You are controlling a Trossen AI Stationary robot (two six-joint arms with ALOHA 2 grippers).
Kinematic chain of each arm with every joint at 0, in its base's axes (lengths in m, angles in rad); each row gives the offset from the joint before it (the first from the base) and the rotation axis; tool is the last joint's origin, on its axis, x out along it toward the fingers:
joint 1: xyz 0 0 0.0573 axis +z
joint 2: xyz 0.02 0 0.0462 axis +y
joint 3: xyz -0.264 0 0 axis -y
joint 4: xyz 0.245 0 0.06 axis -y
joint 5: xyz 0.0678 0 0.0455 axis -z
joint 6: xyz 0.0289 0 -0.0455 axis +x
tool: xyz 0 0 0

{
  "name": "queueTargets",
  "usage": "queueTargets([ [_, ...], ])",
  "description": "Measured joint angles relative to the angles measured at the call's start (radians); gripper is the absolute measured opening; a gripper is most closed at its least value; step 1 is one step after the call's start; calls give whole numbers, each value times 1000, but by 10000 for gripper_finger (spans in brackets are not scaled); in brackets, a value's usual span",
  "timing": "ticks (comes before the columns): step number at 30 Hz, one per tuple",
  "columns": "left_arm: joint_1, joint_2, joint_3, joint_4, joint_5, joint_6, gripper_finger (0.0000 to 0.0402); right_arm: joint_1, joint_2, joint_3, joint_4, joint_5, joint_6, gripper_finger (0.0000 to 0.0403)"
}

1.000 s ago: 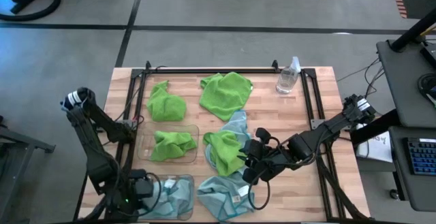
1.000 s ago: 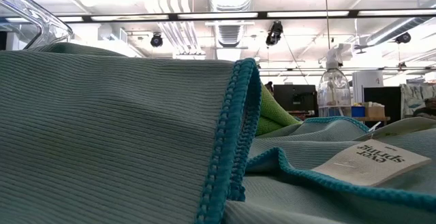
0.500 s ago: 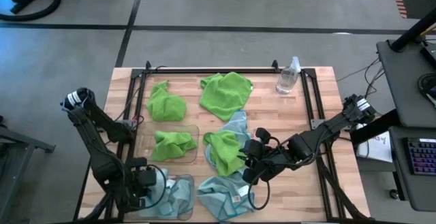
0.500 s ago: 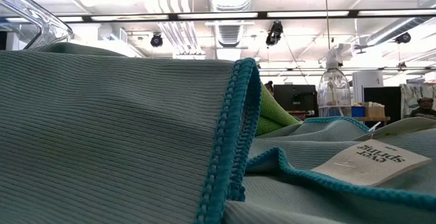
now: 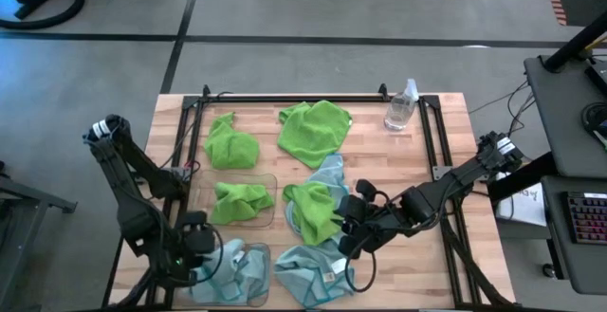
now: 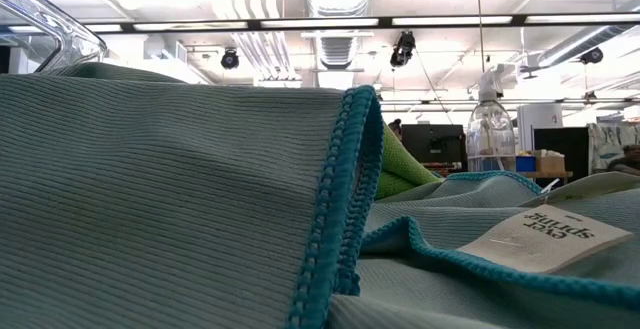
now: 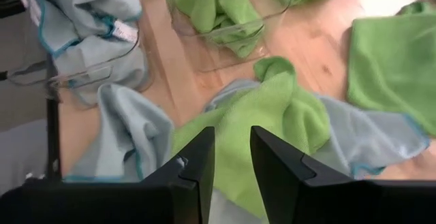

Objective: Sort microfiber towel by color & place in baskets
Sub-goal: Put the right blue microfiber cloth into the bottom transparent bin, then put the bottom green microfiber cloth into the top transparent bin

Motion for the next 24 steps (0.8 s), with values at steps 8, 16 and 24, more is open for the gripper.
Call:
queueTargets([
  [8, 14, -15, 0, 1, -393, 62, 89, 0, 16, -10, -43, 8, 133, 85],
  [16, 58, -17, 0, 11, -484, 58, 89, 0, 100, -13, -70, 33, 172, 92],
  [24, 87, -17, 0, 12, -488, 79, 89, 0, 163, -13, -69, 29, 160, 125],
])
